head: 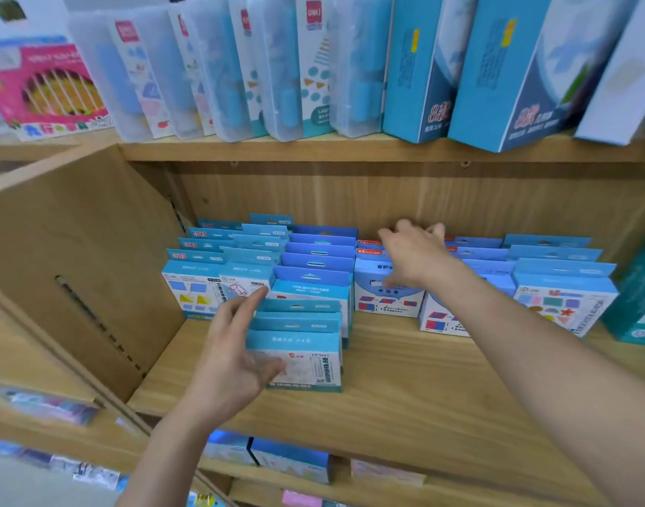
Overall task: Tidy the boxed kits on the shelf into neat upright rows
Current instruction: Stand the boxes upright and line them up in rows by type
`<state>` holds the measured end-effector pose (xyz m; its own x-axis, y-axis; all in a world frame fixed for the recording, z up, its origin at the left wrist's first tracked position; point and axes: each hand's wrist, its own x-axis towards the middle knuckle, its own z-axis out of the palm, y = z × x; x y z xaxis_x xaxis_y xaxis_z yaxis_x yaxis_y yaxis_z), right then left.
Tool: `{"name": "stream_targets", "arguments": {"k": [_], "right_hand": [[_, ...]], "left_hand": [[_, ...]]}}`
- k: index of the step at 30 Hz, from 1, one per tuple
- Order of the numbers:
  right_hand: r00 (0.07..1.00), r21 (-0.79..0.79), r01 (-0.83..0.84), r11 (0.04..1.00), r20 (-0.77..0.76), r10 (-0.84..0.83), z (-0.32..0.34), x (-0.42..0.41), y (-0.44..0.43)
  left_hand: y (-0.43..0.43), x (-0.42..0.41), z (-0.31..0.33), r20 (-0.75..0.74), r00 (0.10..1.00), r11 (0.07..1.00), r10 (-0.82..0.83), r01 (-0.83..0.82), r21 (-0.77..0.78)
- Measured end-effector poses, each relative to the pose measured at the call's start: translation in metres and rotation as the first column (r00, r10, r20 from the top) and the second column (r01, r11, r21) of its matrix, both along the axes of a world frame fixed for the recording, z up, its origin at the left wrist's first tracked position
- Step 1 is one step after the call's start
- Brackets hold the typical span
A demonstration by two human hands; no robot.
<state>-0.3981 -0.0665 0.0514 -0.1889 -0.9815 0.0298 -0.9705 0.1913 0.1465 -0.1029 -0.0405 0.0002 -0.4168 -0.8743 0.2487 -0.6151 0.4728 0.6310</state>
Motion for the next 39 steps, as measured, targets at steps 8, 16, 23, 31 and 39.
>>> {"name": "stream_targets", "arguments": {"k": [8,16,23,31,39], "right_hand": [[0.995,-0.015,-0.103,0.995,-0.004,0.103,0.0,-0.01,-0.008],[0.99,-0.305,-0.08,0.949,0.087,0.111,0.072,-0.014,0.033],[0.924,-0.471,0.063,0.88,0.361,0.127,0.08,0.004,0.108],[0.967,-0.137,0.081,0.987,0.249,-0.045,0.031,0.003,0.162],[0.854,-0.042,0.108,0.993,0.516,-0.071,-0.012,-0.015,0.175]], "left_hand": [[-0.002,-0.009,0.003,0.183,0.982,0.973,0.043,0.0,-0.23],[-0.003,-0.025,0.011,0.494,0.866,0.927,0.075,0.121,-0.354],[0.002,-0.042,0.017,0.53,0.848,0.915,-0.01,0.221,-0.337],[0.038,-0.086,0.015,0.154,0.936,0.832,-0.317,0.352,-0.429],[0.074,-0.156,-0.042,-0.225,0.933,0.954,-0.282,0.298,0.041]]}}
